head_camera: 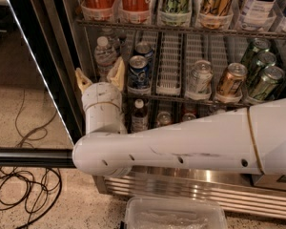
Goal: Pick water bottle from middle shelf of fridge
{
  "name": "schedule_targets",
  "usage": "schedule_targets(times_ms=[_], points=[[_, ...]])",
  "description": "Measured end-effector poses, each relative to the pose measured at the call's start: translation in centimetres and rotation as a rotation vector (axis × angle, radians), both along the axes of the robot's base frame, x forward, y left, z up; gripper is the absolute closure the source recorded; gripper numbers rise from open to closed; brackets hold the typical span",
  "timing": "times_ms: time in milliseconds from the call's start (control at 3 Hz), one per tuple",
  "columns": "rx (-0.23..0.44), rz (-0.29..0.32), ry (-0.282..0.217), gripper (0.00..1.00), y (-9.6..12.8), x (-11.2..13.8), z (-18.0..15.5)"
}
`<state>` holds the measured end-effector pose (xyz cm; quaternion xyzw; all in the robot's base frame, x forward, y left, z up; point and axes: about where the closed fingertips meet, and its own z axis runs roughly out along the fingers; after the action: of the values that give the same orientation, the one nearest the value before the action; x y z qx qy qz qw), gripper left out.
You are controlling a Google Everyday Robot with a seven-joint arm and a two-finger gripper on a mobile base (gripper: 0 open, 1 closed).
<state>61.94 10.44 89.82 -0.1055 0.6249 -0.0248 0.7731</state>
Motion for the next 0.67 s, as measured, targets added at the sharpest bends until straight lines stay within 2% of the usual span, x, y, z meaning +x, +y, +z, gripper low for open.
schedule_targets(times_ms=[333, 667], points=[[-0.003, 0.003, -0.003, 0.25, -0.3, 1.2, -0.4], [-0.001, 0.015, 0.017, 0.26, -0.3, 2.7, -1.3]])
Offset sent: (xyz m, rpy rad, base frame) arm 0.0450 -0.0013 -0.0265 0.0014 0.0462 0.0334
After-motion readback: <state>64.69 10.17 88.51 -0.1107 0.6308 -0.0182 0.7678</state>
